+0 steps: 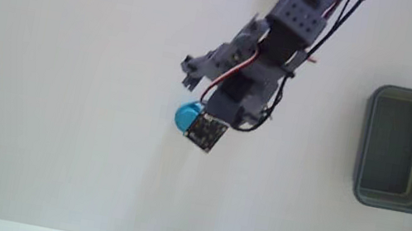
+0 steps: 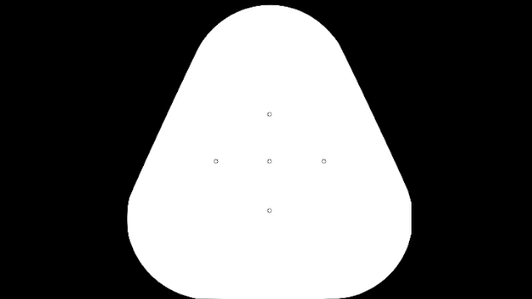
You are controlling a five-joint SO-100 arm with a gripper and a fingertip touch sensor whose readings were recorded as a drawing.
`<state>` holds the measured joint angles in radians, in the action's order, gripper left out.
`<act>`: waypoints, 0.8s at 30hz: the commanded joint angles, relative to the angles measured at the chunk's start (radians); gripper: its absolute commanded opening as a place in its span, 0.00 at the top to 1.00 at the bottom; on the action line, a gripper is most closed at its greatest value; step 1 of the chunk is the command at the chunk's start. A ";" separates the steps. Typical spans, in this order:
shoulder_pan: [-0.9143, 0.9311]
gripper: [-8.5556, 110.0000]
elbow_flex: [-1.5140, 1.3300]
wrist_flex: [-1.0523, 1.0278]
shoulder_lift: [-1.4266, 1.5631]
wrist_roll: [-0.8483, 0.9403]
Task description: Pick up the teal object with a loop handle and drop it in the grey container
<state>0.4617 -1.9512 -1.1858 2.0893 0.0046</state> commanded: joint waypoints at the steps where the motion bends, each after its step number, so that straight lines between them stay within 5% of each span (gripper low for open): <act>1: 0.014 0.00 0.072 0.038 -0.012 -0.005; 24: 0.014 0.00 0.260 0.144 -0.306 -0.005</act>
<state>0.4617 -1.7334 -1.0523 1.7579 0.0046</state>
